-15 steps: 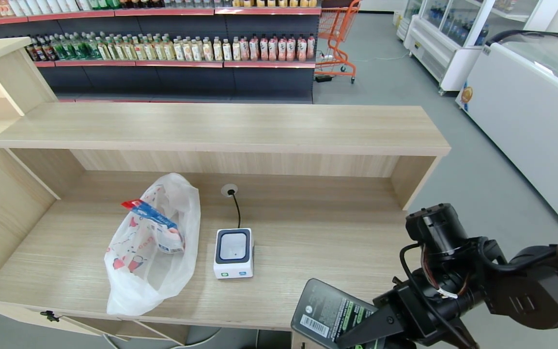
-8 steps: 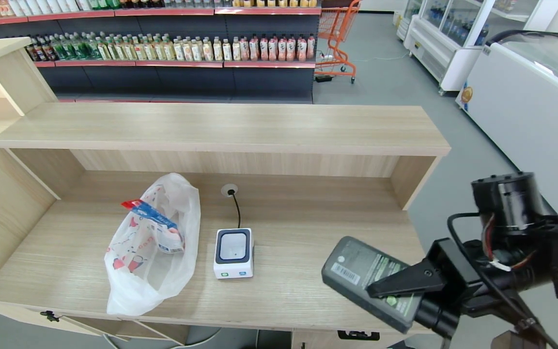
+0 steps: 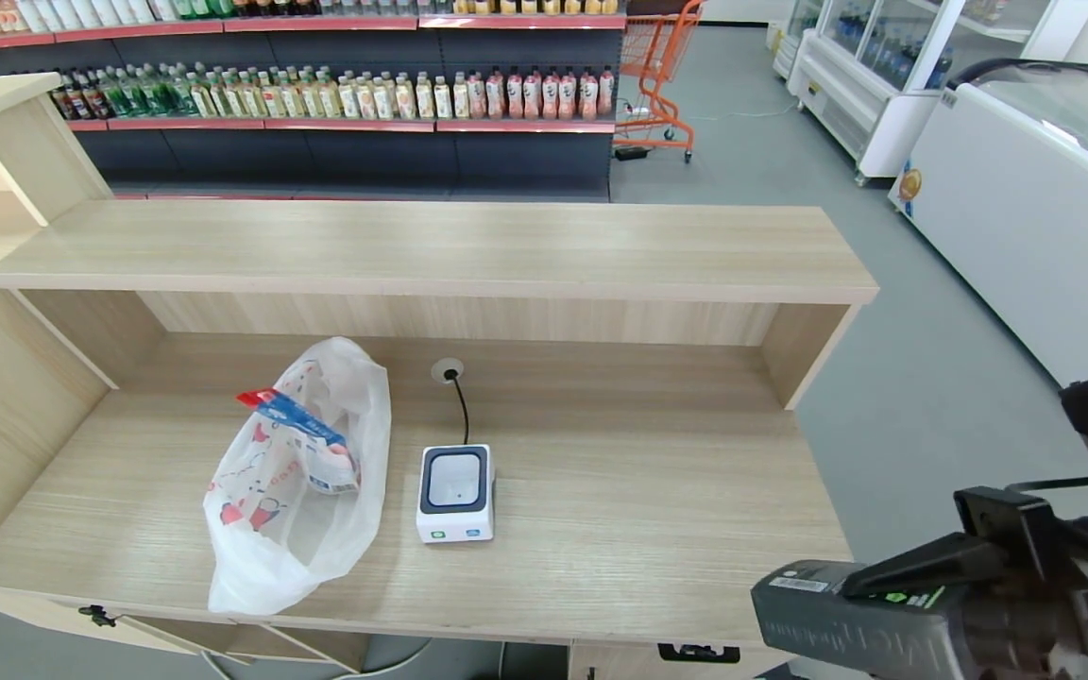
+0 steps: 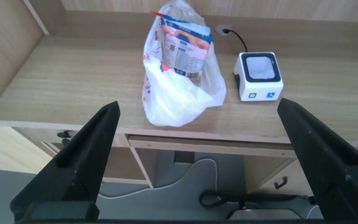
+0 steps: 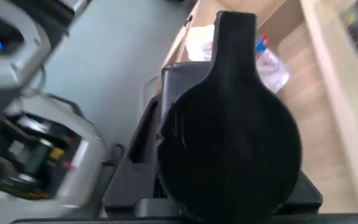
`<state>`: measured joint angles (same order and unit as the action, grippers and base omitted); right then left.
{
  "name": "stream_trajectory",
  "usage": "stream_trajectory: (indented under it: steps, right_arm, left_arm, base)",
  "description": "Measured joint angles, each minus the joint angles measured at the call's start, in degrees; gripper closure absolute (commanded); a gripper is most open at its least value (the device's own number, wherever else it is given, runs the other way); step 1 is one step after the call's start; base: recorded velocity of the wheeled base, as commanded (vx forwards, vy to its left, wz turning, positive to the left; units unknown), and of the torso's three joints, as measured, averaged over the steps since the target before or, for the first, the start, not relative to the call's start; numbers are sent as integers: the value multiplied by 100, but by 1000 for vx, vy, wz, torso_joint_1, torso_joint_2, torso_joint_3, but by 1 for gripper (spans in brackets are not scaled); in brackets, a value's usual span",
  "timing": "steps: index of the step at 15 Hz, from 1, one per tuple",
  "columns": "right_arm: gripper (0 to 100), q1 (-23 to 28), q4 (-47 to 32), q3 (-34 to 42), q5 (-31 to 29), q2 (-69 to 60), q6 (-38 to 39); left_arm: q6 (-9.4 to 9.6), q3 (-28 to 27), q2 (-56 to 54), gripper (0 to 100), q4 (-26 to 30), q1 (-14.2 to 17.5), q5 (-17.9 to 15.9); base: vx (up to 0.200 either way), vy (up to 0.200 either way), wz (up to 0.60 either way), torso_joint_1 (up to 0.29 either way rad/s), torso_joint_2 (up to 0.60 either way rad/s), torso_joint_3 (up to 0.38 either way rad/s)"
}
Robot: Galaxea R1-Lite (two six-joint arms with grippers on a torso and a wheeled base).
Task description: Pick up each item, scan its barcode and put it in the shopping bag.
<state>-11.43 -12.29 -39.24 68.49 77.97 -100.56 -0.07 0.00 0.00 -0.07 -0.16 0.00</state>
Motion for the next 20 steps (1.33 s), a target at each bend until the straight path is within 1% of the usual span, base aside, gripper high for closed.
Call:
stream_trajectory:
  steps: [1, 3, 5, 7, 8, 9, 10, 11, 13, 15, 17, 20]
  right_arm:
    - [100, 61, 77, -66, 2, -99, 1054]
    - [100, 317, 536, -171, 2, -256, 3769]
    - [100, 592, 989, -216, -1, -333, 6167]
    - [100, 813, 1310, -229, -145, -317, 8493]
    - [100, 874, 1480, -234, -250, -240, 9416]
    - [100, 907, 1641, -234, -324, -102, 9985]
    - [100, 909, 1762, -234, -379, 52, 10305]
    - [100, 883, 1808, -234, -404, 223, 10384]
    - [100, 846, 1820, -224, -513, 488, 10395]
    - [100, 772, 1860, -254, -885, 736, 10379]
    - [100, 686, 2016, -268, -951, 929, 10379]
    - [100, 606, 2047, -268, -962, 1084, 10375]
  left_arm:
    - [2, 0, 0, 0, 0, 0, 0]
    - [0, 0, 0, 0, 0, 0, 0]
    - [0, 0, 0, 0, 0, 0, 0]
    - [0, 0, 0, 0, 0, 0, 0]
    - [2, 0, 0, 0, 0, -2, 0]
    - [0, 0, 0, 0, 0, -5, 0]
    - [0, 0, 0, 0, 0, -5, 0]
    - [0, 0, 0, 0, 0, 0, 0]
    - [0, 0, 0, 0, 0, 0, 0]
    - [0, 0, 0, 0, 0, 0, 0]
    - [0, 0, 0, 0, 0, 0, 0]
    - [5, 0, 0, 0, 0, 0, 0]
  base:
    - [0, 0, 0, 0, 0, 0]
    - [0, 0, 0, 0, 0, 0]
    - [0, 0, 0, 0, 0, 0]
    - [0, 0, 0, 0, 0, 0]
    - [0, 0, 0, 0, 0, 0]
    - [0, 0, 0, 0, 0, 0]
    - [0, 0, 0, 0, 0, 0]
    - [0, 0, 0, 0, 0, 0]
    - [0, 0, 0, 0, 0, 0]
    - [0, 0, 0, 0, 0, 0]
    - [0, 0, 0, 0, 0, 0]
    - [0, 0, 0, 0, 0, 0]
